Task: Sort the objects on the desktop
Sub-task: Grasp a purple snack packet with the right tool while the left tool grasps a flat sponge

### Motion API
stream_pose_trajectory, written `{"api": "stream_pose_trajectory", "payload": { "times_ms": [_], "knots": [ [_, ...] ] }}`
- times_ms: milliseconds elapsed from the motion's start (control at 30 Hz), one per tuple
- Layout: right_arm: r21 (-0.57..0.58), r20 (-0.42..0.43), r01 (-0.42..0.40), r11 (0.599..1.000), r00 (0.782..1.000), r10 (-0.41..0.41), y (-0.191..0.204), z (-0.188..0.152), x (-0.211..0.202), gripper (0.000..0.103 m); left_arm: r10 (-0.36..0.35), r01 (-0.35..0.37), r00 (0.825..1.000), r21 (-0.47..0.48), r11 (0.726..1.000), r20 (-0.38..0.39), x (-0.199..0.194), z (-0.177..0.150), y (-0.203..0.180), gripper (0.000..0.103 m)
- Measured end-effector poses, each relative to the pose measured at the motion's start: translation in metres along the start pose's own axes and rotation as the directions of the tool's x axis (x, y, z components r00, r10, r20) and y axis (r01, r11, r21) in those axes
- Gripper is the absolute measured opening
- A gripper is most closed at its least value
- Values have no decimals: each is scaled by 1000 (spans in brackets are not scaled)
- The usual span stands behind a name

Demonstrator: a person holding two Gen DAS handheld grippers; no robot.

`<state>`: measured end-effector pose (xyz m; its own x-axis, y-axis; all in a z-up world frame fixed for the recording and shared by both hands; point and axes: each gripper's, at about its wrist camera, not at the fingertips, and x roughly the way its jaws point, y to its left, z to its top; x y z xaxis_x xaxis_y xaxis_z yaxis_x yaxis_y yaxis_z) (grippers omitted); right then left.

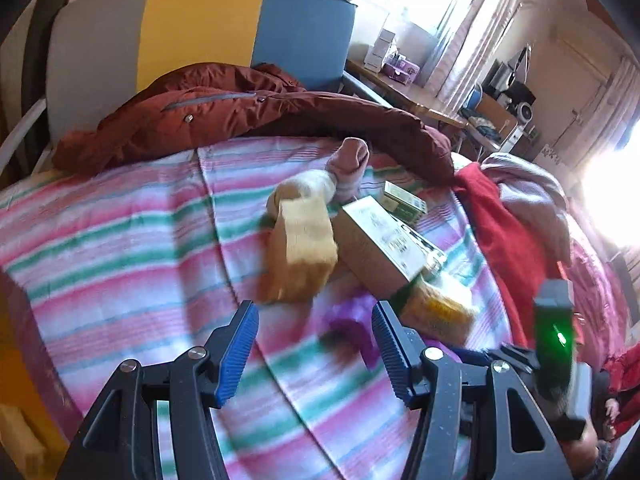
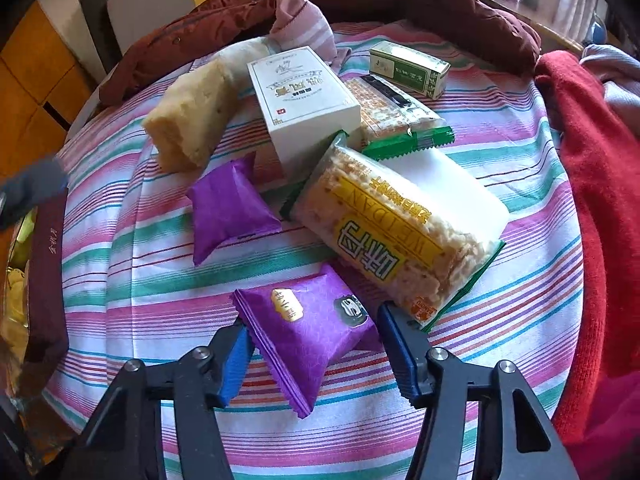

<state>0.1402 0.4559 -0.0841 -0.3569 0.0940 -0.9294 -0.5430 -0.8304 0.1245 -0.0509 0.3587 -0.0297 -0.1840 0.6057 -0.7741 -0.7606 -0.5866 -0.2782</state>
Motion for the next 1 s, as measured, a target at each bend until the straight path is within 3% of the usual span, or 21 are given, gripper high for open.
{"api": "stream_pose_trajectory", "payload": {
  "times_ms": [300, 433, 533, 633, 800, 1000],
  "knots": [
    [0, 7, -3, 1000, 1000, 3, 4, -9, -13, 57, 82, -79, 996, 113, 990, -23, 53, 29, -14, 64],
    [-1, 5, -13, 1000, 1000, 13, 7, -13, -19, 53, 101, -94, 992, 96, 991, -72, 83, 36, -6, 63],
    [7, 5, -25, 1000, 1000, 25, 7, -16, -24, 53, 118, -112, 990, 77, 991, -78, 94, 37, -1, 55],
    [17, 10, -24, 1000, 1000, 23, 9, -19, -29, 52, 115, -109, 992, 96, 989, -55, 93, 35, -1, 42],
    [16, 14, -30, 999, 999, 30, 14, -25, -38, 50, 96, -93, 995, 101, 991, -24, 77, 26, -3, 39],
    [13, 30, -58, 998, 998, 57, 22, -33, -54, 49, 68, -69, 997, 35, 997, 21, 37, 1, 3, 39]
  ]
}}
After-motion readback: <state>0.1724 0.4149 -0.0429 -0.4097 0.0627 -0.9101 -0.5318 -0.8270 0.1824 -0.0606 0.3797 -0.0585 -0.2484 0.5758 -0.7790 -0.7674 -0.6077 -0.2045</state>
